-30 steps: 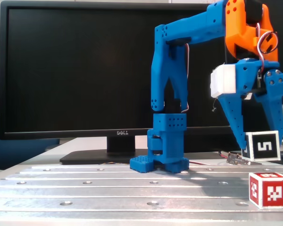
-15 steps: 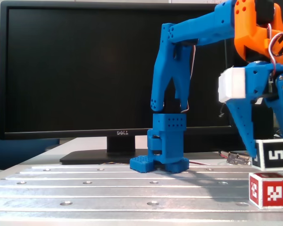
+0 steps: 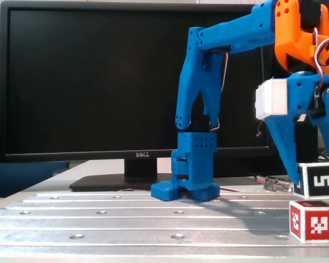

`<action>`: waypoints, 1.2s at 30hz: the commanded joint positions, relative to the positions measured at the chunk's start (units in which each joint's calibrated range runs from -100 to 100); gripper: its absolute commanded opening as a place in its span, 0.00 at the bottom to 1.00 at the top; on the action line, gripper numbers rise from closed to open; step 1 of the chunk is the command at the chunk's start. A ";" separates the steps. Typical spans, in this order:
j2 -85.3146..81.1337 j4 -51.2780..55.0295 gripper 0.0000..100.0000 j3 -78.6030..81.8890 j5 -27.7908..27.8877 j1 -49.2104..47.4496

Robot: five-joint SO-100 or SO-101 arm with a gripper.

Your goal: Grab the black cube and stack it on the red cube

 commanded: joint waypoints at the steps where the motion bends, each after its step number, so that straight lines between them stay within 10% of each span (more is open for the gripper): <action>1: -0.36 0.34 0.17 -1.22 -0.21 0.36; 27: 1.98 0.25 0.18 -1.49 -0.26 0.36; 36: 1.64 1.36 0.37 -1.58 -0.21 0.36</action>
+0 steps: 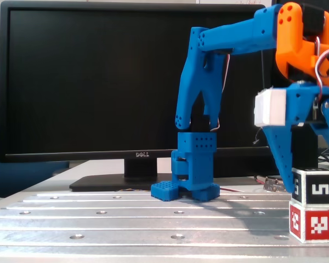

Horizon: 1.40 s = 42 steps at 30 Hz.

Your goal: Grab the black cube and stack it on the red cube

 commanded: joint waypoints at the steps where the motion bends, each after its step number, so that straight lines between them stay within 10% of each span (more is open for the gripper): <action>1: -1.15 1.19 0.38 -1.67 -0.10 0.14; 22: -1.15 14.35 0.38 -20.67 -0.21 7.37; 42: -0.48 12.30 0.13 -16.32 -28.46 24.50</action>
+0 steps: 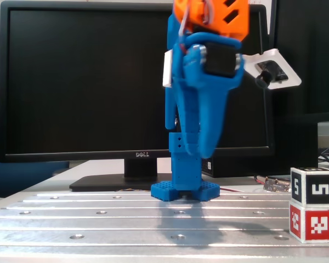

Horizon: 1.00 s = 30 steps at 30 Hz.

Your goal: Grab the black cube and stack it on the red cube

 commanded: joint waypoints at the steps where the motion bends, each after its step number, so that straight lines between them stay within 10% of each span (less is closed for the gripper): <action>1: -1.07 -2.22 0.13 1.43 -4.74 2.43; 30: -32.65 -41.64 0.03 54.53 -11.05 5.60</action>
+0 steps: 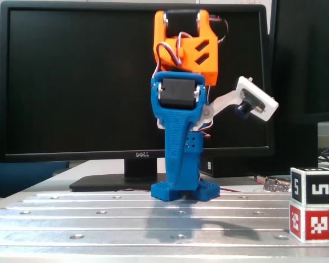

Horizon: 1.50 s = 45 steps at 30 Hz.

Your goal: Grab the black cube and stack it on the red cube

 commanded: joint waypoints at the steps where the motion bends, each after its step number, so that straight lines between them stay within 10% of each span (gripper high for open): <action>1: -8.36 -5.10 0.03 7.24 -0.24 0.56; 25: -46.20 -16.82 0.03 43.79 -0.29 0.34; 45: -88.06 -3.39 0.03 66.40 -0.19 0.19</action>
